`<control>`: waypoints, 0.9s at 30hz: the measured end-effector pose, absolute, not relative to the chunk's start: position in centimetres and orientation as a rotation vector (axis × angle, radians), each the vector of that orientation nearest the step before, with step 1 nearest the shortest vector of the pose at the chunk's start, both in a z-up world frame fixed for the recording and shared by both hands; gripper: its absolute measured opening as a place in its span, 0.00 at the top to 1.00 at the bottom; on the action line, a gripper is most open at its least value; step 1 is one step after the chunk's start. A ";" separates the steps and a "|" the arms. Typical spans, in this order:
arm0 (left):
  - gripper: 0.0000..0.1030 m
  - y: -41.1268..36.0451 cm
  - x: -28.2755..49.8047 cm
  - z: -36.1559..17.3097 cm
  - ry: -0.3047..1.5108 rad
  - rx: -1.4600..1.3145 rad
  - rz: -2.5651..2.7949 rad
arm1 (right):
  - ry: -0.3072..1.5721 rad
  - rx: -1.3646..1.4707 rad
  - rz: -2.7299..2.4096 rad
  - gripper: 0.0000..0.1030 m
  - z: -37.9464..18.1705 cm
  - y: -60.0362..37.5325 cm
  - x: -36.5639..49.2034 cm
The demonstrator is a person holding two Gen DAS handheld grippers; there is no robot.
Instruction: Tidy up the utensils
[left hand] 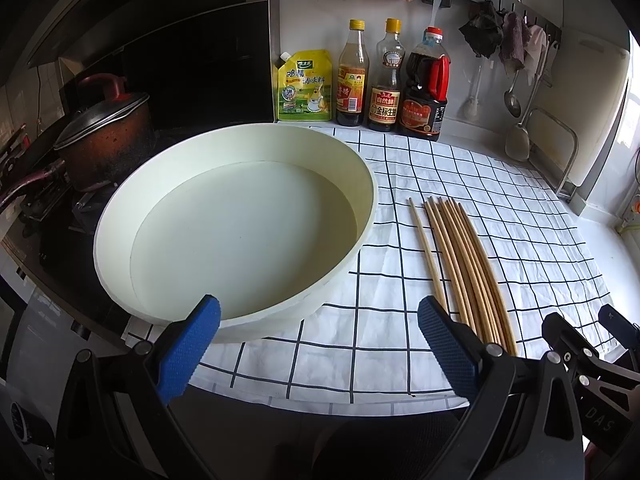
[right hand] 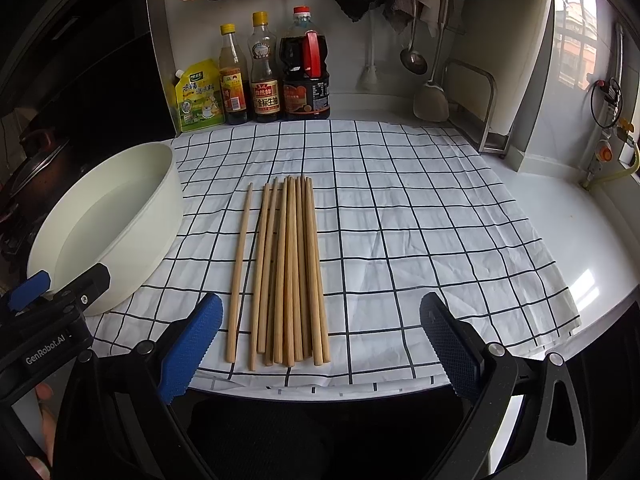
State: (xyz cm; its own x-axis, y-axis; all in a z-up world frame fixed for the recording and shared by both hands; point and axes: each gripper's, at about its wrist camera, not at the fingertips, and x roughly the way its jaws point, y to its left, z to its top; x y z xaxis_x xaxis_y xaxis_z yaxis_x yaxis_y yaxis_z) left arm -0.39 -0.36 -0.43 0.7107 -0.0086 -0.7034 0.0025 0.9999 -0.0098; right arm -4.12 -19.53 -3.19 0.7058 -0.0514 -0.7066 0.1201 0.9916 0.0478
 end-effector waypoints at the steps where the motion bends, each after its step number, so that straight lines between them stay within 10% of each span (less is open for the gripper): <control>1: 0.06 -0.4 -0.4 -0.4 0.780 -0.008 -0.005 | 0.782 0.093 -0.095 0.08 -3.2 -19.6 -4.1; 27: 0.06 -0.3 -0.6 -0.6 0.782 -0.009 -0.006 | 0.789 0.093 -0.093 0.08 -3.6 -19.5 -4.2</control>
